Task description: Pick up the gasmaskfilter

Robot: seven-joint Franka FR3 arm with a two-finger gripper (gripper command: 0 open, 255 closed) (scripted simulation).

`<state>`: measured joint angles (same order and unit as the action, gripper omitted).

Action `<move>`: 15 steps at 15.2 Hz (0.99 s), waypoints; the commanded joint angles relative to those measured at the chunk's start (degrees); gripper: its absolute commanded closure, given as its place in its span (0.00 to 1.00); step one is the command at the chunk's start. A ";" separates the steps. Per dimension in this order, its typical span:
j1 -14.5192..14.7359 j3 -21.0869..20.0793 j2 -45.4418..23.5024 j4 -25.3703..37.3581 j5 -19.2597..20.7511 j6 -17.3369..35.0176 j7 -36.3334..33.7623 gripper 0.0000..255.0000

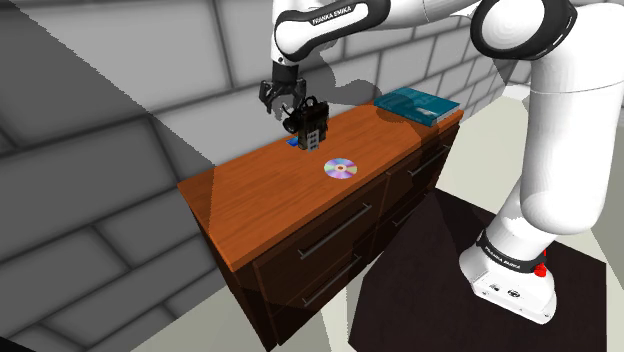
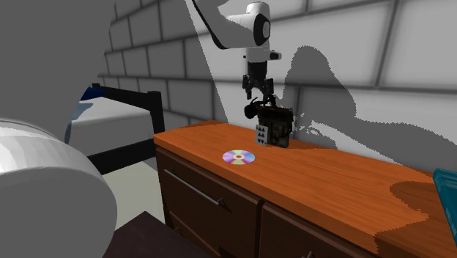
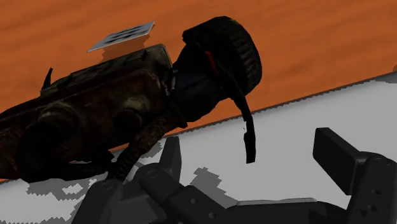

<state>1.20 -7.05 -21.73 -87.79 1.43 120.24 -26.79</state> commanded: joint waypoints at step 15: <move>0.05 -0.05 0.50 2.91 -0.06 -3.39 -0.03 1.00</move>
<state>1.19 -7.06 -21.49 -85.50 1.37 117.68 -26.74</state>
